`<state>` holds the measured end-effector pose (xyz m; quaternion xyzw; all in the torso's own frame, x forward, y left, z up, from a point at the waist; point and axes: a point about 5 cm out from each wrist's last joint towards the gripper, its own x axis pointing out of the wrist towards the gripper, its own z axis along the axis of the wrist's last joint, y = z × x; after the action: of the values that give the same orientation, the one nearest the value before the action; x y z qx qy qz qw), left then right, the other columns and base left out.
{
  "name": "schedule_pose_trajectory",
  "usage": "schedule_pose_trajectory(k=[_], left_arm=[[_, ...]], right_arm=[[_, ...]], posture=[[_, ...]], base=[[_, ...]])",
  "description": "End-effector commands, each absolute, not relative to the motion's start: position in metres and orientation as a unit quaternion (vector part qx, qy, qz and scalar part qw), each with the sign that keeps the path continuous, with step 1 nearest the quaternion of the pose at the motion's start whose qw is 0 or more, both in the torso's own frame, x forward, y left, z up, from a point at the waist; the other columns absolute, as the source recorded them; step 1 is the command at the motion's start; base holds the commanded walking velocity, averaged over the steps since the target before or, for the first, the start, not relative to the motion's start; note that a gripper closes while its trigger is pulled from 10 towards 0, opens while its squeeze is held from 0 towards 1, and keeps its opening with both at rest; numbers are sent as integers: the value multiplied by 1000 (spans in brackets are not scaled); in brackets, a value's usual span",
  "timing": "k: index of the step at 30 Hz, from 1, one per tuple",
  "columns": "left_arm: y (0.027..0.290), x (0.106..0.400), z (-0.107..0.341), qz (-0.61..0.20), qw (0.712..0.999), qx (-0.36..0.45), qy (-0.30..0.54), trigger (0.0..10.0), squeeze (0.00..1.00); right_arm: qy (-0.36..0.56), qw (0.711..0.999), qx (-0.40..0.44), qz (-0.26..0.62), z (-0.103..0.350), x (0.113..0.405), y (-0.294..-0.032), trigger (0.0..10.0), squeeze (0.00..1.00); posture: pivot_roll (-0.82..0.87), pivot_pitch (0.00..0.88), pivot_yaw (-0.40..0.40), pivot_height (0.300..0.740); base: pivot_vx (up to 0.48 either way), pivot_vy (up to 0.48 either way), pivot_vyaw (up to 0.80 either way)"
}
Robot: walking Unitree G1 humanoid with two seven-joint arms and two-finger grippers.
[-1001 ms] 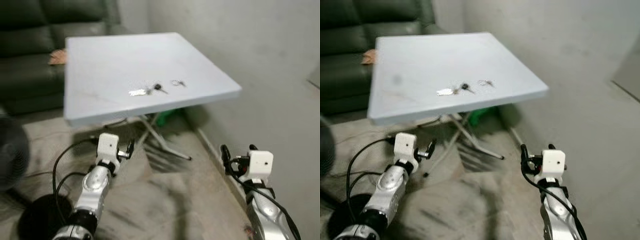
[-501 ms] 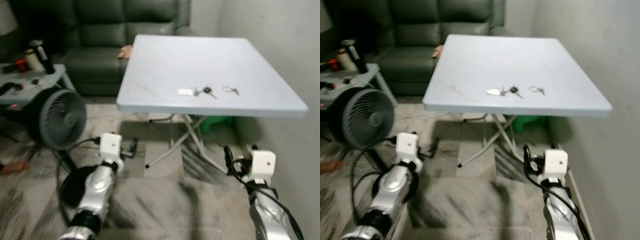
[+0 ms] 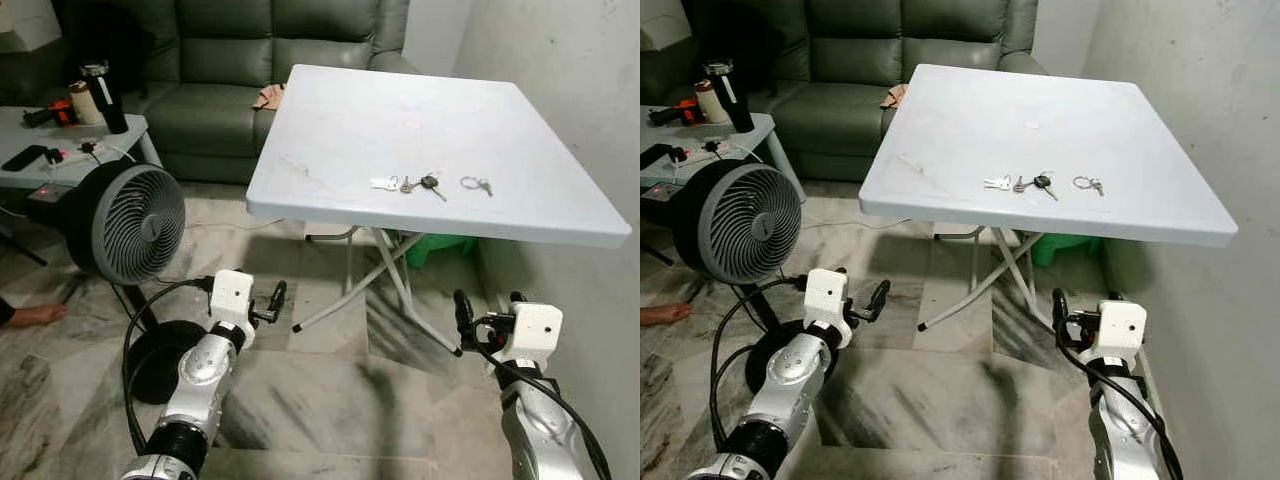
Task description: Hang keys on a hook
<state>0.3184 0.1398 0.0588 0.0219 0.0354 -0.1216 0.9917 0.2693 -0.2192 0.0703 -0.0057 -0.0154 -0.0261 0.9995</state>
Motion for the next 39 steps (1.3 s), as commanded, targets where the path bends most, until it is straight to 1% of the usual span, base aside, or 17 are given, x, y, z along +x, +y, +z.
schedule_pose_trajectory(k=[1,30,34,39], left_arm=[[140,320,62,-124,992,17,32,10000,0],[138,322,64,-126,991,10,35,10000,0],[137,322,64,-125,992,5,34,10000,0],[138,323,65,-124,992,3,32,10000,0]], right_arm=[[-22,999,-3,-26,73,269,-219,10000,0],[-26,1000,3,-14,75,269,-218,10000,0],[-27,1000,3,-11,76,270,-217,10000,0],[-28,1000,0,-2,77,271,-215,10000,0]], posture=[[45,61,-36,740],[40,59,-39,740],[43,56,-41,740],[45,51,-44,740]], base=[[0,0,0],[306,0,0],[254,0,0],[0,0,0]])
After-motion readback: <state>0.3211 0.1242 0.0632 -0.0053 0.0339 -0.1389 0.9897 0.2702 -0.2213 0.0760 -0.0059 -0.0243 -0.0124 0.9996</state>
